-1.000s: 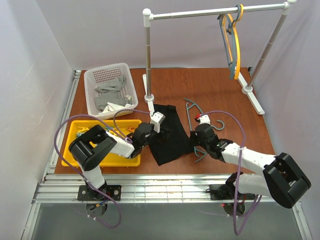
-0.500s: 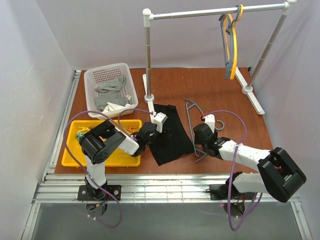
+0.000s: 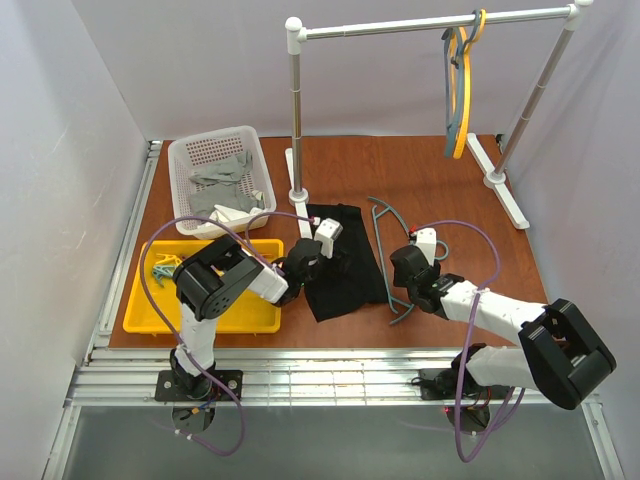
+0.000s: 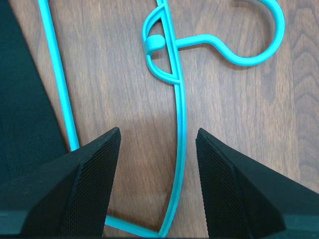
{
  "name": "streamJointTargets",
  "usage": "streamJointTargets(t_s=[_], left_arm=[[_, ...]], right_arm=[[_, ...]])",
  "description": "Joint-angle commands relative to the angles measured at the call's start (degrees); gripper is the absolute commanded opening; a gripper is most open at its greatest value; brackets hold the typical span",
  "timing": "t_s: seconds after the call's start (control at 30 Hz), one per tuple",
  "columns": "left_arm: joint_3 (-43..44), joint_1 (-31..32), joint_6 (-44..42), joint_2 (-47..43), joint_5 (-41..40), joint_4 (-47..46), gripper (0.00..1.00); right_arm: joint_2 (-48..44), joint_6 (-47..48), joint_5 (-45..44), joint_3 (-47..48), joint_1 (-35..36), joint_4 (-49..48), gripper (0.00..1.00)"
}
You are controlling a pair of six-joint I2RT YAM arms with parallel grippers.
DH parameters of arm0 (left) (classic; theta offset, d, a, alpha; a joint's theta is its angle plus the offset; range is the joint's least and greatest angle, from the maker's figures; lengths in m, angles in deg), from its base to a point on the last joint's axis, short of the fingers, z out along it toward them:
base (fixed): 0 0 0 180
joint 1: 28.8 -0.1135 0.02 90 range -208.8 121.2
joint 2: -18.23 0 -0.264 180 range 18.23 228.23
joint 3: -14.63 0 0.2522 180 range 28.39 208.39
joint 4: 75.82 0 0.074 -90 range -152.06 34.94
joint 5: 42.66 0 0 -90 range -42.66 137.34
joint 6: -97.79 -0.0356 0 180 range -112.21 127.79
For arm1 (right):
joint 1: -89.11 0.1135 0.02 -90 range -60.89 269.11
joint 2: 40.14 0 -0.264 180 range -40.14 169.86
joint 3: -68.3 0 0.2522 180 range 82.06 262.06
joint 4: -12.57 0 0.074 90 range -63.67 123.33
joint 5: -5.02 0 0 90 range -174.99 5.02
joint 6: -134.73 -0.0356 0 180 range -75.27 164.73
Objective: Clip the underwear to the hanger
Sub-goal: Place the hanger at the center of the board, then pick up the clamp from the bin.
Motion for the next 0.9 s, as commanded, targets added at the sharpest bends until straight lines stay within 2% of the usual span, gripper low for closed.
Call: streamJointTargets(t_s=[0.0,0.17,0.33,0.47,0.7,0.8,0.87], left_arm=[[2.3,-0.6,-1.3,2.7,-0.4,3.2,0.57],[4.9,-0.8,-2.8,4.4,-0.4,4.1,0.57],[3.4,-0.8,-4.0,1.1,-1.6,4.0,0.58],[-0.3,-0.7,-4.8,-6.8,-1.4,2.3,0.60],[-6.6,0.2,-7.4,-20.6,-4.5,2.5,0.61],[-9.0,0.4,-7.0,-28.3,-8.0,7.8,0.61],[-9.9,0.3,-4.2,-33.4,-15.1,12.0,0.61]], right_arm=[[-1.3,-0.8,-0.4,-0.4,-0.2,0.4,0.55],[-3.2,0.5,-0.3,0.3,-0.3,0.2,0.56],[-4.2,2.6,0.4,2.0,-0.4,-1.6,0.59],[-3.9,6.4,4.0,3.6,-0.4,-6.7,0.64],[-0.4,11.0,8.8,6.9,-0.2,-12.4,0.64],[1.6,13.4,10.9,9.4,-0.3,-13.6,0.65],[2.4,16.3,16.0,10.3,-0.2,-16.5,0.64]])
